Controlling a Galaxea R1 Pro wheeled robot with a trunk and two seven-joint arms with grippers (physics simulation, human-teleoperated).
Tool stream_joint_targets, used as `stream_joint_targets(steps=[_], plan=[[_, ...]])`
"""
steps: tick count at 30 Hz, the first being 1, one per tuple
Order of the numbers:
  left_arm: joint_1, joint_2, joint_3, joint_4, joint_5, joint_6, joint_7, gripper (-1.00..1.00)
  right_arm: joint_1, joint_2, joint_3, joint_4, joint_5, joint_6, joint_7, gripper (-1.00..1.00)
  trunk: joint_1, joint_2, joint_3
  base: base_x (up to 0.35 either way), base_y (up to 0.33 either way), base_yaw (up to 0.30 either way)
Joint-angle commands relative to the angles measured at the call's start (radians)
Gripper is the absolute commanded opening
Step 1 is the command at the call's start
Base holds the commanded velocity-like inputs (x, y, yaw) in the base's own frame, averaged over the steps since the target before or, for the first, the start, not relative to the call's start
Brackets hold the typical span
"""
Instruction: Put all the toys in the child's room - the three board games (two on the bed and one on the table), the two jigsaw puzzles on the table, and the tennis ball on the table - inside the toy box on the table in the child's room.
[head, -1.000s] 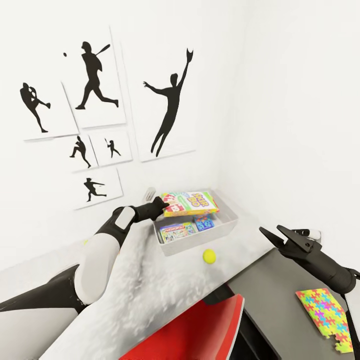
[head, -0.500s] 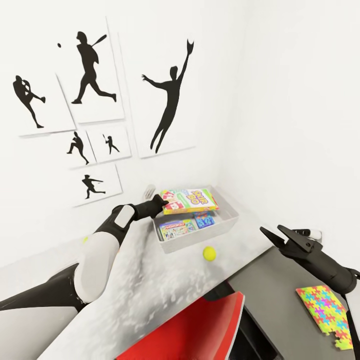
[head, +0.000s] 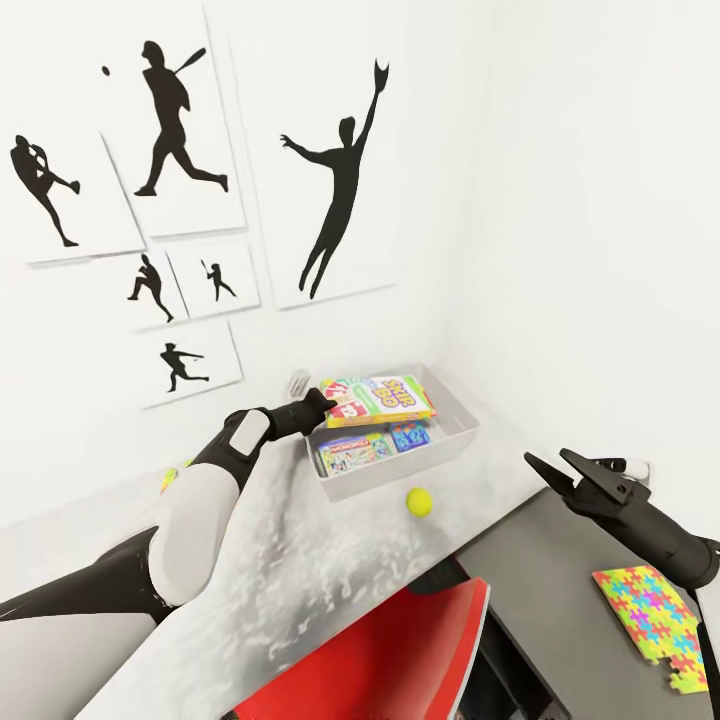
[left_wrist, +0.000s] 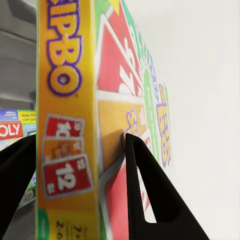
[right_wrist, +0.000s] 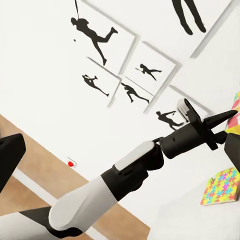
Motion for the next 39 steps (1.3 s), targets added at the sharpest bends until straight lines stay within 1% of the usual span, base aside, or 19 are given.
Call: stream_joint_targets(steps=[1,14,17,21,24,39], plan=[[-0.001,-0.001,0.008,-0.001,0.002,0.008,0.0,-1.0,-0.001,0.0,-0.001,0.0,0.002,0.004,0.004,1.0,0.001,-0.002,-0.004,0.0,0.0,0.0],[-0.001,-0.001,0.008,-0.001,0.002,0.008,0.0,-1.0,-0.001,0.0,-0.001,0.0,0.002,0.004,0.004,1.0,0.001,-0.002,-0.023,0.0,0.0,0.0],[-0.001,-0.001,0.008,-0.001,0.002,0.008,0.0,-1.0,-0.001,0.0,-0.003,0.0,0.002,0.004,0.004,1.0,0.001,-0.002,-0.023,0.0,0.0,0.0],[-0.001,-0.001,0.008,-0.001,0.002,0.002,0.0,-1.0,-0.001,0.0,-0.02,0.0,0.002,0.004,0.004,1.0,0.001,-0.002,-0.024,0.0,0.0,0.0],[-0.001,-0.001,0.008,-0.001,0.002,0.001,0.0,-1.0,-0.001,0.0,-0.026,0.0,0.002,0.005,0.004,1.0,0.001,-0.002,-0.024,0.0,0.0,0.0],[-0.001,-0.001,0.008,-0.001,0.002,0.0,0.0,-1.0,-0.001,0.001,-0.028,0.0,0.001,0.005,0.004,1.0,0.001,-0.002,-0.024,0.0,0.0,0.0]])
